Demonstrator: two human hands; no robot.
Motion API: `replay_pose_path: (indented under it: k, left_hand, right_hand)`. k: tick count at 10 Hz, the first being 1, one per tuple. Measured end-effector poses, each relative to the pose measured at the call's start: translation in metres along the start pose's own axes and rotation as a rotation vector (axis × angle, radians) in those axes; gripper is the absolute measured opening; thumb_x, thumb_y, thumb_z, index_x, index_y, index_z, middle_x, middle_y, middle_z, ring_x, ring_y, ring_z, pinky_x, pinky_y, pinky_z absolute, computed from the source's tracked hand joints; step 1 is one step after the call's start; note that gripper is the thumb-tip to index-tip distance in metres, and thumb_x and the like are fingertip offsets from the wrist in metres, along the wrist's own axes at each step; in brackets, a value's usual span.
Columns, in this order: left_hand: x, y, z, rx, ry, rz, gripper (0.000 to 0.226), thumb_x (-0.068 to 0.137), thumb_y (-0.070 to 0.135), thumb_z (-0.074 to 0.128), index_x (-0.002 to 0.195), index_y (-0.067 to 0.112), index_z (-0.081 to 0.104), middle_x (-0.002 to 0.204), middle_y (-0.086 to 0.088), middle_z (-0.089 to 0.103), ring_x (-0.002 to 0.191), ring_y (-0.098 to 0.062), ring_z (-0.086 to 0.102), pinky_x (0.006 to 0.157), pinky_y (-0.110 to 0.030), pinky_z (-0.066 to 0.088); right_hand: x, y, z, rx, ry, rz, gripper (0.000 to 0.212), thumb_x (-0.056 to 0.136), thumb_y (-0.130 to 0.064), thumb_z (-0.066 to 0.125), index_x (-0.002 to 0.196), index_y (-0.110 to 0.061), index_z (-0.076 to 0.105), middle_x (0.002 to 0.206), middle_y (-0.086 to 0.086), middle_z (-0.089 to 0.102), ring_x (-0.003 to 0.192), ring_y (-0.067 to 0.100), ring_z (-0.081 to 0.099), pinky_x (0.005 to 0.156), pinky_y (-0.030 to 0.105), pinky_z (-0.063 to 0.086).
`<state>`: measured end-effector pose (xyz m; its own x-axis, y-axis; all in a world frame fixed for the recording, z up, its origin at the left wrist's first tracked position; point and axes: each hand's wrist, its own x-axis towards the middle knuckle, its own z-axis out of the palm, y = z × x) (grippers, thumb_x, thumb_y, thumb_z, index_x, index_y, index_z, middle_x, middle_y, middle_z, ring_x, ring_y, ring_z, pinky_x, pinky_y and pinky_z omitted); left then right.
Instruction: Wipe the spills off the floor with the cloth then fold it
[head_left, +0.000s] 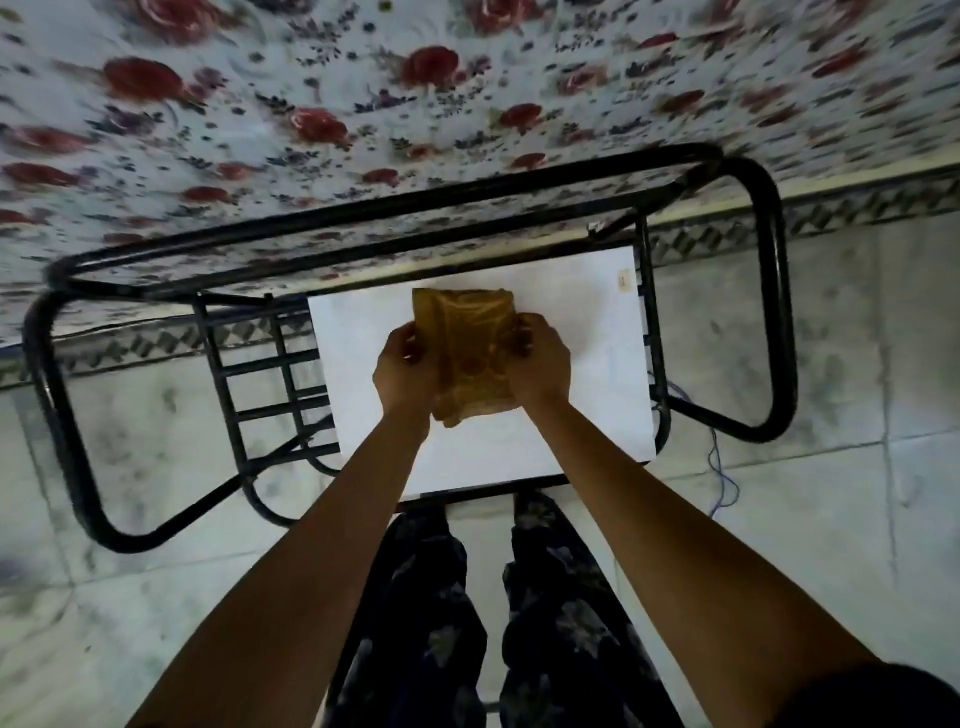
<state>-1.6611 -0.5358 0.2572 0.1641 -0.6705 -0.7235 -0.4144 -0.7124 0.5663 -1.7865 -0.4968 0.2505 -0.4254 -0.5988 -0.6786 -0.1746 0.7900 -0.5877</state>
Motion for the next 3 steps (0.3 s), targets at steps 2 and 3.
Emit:
replay_pose_path:
  k: [2, 3]
  left_hand:
    - [-0.021, 0.017, -0.024, 0.131, 0.043, 0.028, 0.045, 0.089, 0.011, 0.059, 0.132, 0.018, 0.049, 0.134, -0.006, 0.049, 0.121, -0.022, 0.049, 0.088, -0.022, 0.04]
    - [-0.049, 0.031, -0.04, 0.199, 0.021, 0.13, 0.047, 0.088, 0.011, 0.061, 0.133, 0.016, 0.048, 0.136, -0.007, 0.049, 0.125, -0.02, 0.046, 0.093, -0.019, 0.034]
  right_hand:
    - [-0.033, -0.019, -0.025, 0.077, 0.005, 0.008, 0.045, 0.092, -0.025, 0.058, 0.133, -0.011, 0.046, 0.133, 0.01, 0.052, 0.121, 0.027, 0.05, 0.102, 0.038, 0.041]
    - [-0.063, -0.035, -0.047, -0.016, 0.026, -0.108, 0.049, 0.092, -0.023, 0.055, 0.138, -0.011, 0.042, 0.139, 0.008, 0.049, 0.125, 0.025, 0.047, 0.103, 0.034, 0.036]
